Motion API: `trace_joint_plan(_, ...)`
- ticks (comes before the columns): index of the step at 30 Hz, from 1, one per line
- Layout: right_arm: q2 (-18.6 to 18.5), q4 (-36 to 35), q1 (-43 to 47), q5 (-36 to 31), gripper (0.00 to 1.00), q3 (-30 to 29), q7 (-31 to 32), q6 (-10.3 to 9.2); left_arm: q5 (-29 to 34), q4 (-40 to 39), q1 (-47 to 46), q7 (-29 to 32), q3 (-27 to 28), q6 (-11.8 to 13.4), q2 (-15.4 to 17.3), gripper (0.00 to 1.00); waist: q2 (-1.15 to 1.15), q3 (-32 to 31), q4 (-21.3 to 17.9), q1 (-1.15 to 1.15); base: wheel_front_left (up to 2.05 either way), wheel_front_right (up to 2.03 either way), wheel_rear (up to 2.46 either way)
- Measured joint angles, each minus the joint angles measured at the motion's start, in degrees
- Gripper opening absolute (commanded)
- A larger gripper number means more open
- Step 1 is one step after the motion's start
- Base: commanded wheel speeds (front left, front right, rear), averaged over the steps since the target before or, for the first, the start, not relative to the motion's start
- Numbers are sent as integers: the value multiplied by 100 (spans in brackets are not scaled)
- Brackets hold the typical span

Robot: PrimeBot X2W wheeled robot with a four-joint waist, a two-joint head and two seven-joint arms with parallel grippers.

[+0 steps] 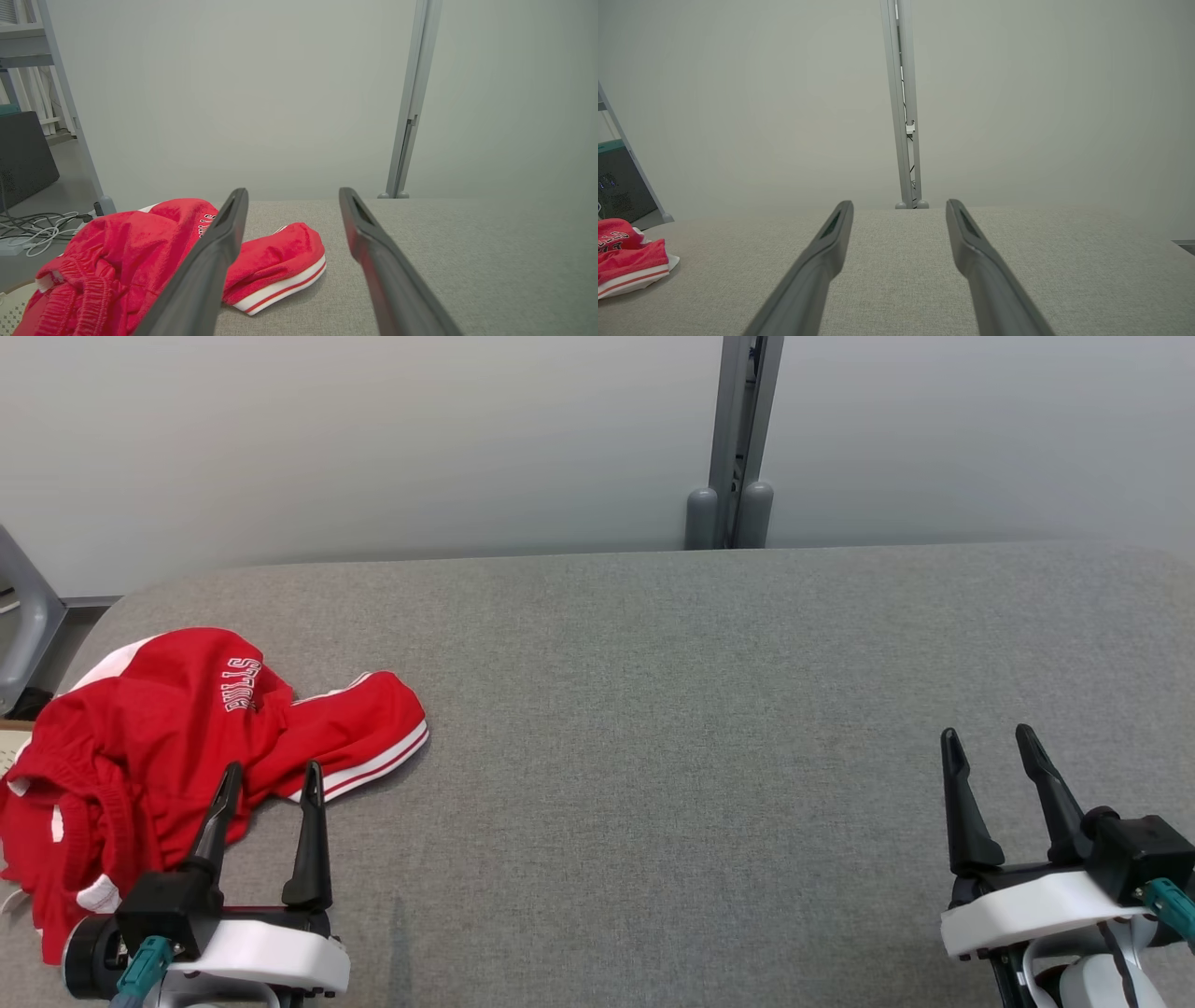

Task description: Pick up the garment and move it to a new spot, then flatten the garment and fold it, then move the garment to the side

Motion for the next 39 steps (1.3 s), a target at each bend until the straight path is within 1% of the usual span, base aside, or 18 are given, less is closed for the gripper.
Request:
trace_joint_plan(13, -1, 24, -10, 22, 100, 45, -1, 0, -18, 69, -1, 0, 16, -9, 1, 100, 0, -5, -28, 0, 0, 0, 0)
trace_joint_plan(19, -3, 19, -9, 91, 100, 111, -5, 0, -75, 127, -24, -1, 21, -10, -1, 100, 0, -17, 97, 0, 0, 0, 0)
trace_joint_plan(24, -4, 32, -9, 141, 100, 170, -7, 1, -78, 179, -34, -1, 42, -2, 1, 100, 0, -33, 332, 0, 0, 0, 0)
trace_joint_plan(29, -4, 58, 1, 207, 100, 234, -7, 1, -85, 243, -39, -1, 92, -7, 1, 100, 0, -56, 661, 0, 0, 0, 0)
trace_joint_plan(34, -5, 107, 3, 257, 100, 323, -7, 1, -79, 297, -45, -1, 193, -36, 2, 100, 0, -84, 1049, 0, 0, 0, 0)
trace_joint_plan(35, -7, 141, 2, 266, 100, 393, -7, 1, -78, 337, -50, 0, 225, -51, 2, 100, 0, -95, 1209, 0, 0, 0, 0)
trace_joint_plan(39, -5, 187, 2, 311, 100, 464, -8, 1, -132, 412, -53, -1, 248, -49, 3, 100, 0, -123, 1526, 0, 0, 0, 0)
